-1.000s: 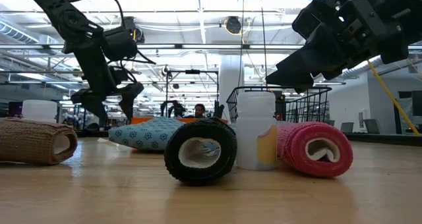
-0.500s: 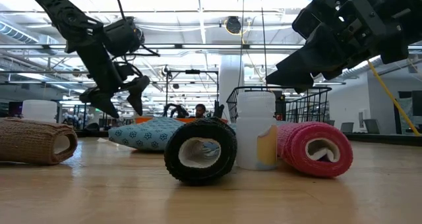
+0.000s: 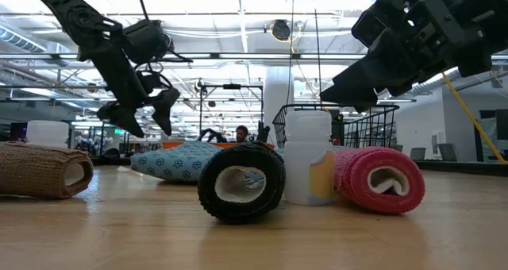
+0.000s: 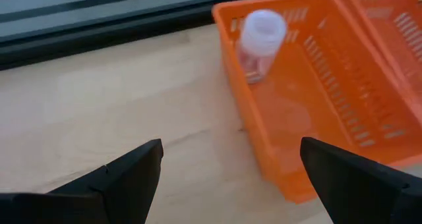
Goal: Pick & Place Medicine items
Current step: Put the right transparent pill bottle into the left orange basket
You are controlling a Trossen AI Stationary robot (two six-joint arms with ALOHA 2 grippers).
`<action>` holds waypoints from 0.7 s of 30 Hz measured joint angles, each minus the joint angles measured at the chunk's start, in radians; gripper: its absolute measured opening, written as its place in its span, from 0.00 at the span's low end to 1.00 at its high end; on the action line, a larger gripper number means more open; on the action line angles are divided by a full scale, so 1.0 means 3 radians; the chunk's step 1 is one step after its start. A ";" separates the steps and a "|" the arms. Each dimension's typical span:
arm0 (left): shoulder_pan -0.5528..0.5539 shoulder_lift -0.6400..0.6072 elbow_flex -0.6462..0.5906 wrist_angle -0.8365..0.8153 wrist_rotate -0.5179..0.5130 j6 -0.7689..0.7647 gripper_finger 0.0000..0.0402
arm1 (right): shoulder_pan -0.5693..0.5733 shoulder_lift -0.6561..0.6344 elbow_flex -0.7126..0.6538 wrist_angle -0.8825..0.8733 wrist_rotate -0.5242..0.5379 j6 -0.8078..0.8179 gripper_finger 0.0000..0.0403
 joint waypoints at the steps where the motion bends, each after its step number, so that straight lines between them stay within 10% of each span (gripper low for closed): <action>1: -0.0001 -0.0010 0.0000 -0.0020 -0.0053 -0.0022 0.91 | 0.0000 -0.0001 0.0000 -0.0001 0.0000 0.0000 0.42; 21: 0.0011 0.0699 -0.0003 0.0469 -0.0227 -0.0321 0.91 | 0.0000 0.0000 0.0000 -0.0004 0.0000 -0.0010 0.42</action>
